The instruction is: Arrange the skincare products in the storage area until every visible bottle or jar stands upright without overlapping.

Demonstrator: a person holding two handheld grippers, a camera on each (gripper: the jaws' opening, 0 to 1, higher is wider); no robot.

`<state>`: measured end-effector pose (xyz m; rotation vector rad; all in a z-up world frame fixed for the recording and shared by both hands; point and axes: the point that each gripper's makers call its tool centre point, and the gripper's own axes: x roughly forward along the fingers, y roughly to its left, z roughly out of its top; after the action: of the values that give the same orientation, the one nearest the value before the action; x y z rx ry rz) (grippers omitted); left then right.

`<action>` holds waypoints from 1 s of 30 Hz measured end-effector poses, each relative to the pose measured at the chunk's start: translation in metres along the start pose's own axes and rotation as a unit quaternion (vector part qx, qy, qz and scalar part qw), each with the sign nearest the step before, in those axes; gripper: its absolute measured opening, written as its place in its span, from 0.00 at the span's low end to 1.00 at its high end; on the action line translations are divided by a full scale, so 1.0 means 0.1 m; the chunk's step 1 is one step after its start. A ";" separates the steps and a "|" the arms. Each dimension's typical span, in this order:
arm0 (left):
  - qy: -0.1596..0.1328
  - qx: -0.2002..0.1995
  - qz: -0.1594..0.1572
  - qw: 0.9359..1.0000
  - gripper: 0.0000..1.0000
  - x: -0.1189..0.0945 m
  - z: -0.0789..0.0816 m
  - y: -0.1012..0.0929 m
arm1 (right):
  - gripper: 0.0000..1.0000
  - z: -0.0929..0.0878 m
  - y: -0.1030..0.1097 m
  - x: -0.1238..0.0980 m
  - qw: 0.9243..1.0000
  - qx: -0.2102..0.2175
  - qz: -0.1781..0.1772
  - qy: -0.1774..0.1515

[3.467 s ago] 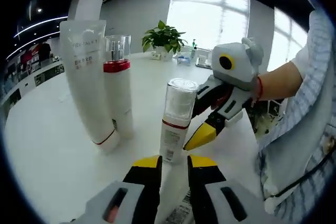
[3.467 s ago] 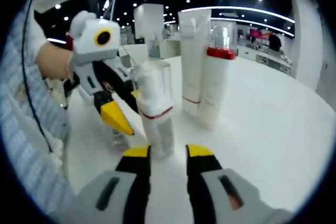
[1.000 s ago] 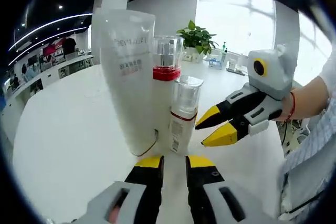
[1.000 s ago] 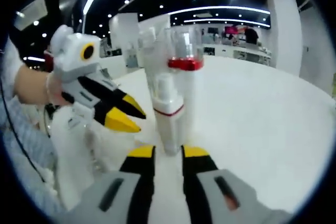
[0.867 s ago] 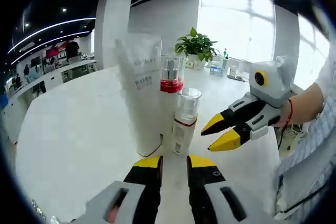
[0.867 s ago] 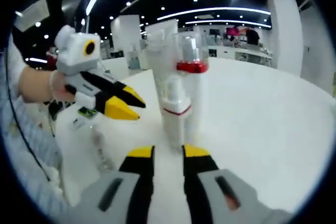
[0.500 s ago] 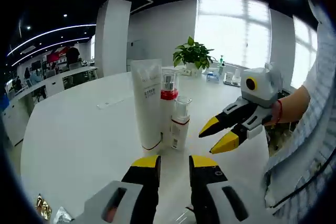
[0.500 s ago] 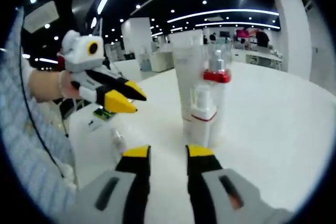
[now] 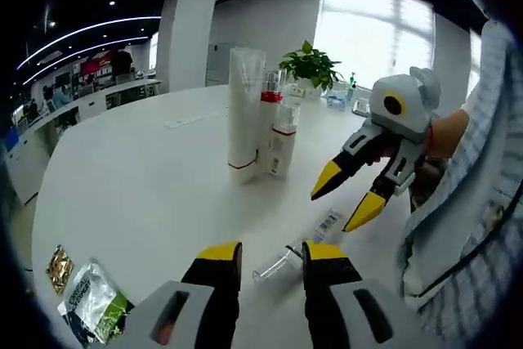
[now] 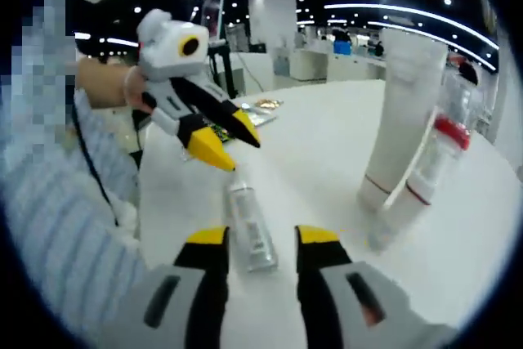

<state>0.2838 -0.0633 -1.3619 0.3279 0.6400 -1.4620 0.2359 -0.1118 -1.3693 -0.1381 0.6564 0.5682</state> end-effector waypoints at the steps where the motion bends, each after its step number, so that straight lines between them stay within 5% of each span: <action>1: 0.003 0.000 -0.001 1.000 0.30 -0.01 -0.04 0.00 | 0.30 -0.01 0.01 0.03 1.000 -0.007 0.004 0.008; 10: 0.023 -0.012 -0.007 1.000 0.33 -0.01 -0.28 -0.01 | 0.29 -0.01 0.06 0.25 0.997 -0.051 0.010 0.052; 20: 0.012 -0.022 -0.010 1.000 0.33 0.01 -0.29 -0.01 | 0.26 -0.11 0.08 0.35 0.992 -0.079 0.014 0.094; 30: 0.006 -0.041 -0.016 0.999 0.33 0.01 -0.32 -0.01 | 0.19 -0.07 0.04 0.31 0.992 -0.090 0.018 0.084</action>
<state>0.2762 -0.0459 -1.3876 0.2635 0.7145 -1.4612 0.2504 -0.0961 -1.3934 -0.3472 0.7710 0.6558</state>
